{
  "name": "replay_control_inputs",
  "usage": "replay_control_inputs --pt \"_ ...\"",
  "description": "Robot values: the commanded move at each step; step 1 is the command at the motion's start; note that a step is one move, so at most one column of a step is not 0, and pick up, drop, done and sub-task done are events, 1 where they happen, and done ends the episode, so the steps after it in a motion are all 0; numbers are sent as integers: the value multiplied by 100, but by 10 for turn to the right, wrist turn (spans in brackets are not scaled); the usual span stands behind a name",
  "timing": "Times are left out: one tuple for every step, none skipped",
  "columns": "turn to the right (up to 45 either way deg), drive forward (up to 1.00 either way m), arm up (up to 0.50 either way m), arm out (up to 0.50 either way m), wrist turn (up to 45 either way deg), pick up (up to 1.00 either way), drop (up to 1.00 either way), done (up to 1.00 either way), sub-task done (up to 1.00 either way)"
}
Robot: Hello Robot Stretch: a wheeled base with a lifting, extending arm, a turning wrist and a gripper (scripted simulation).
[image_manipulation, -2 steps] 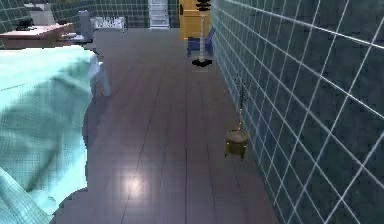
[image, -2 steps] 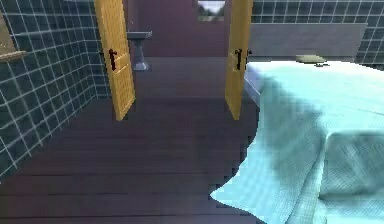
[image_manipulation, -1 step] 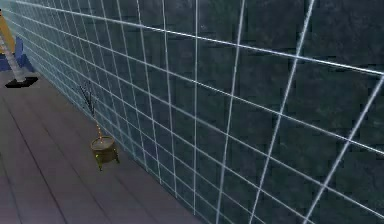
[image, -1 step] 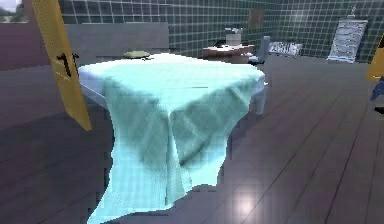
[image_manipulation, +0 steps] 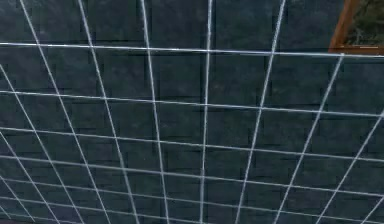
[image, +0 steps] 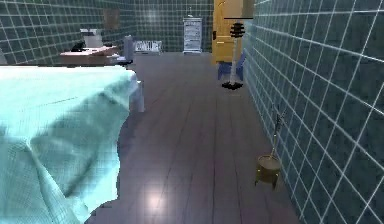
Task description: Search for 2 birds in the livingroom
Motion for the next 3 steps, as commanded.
replay_control_inputs --pt "0 100 0 0 0 0 0 0 0" --pt "0 100 0 0 0 0 0 0 0" --pt "0 100 0 0 0 0 0 0 0"
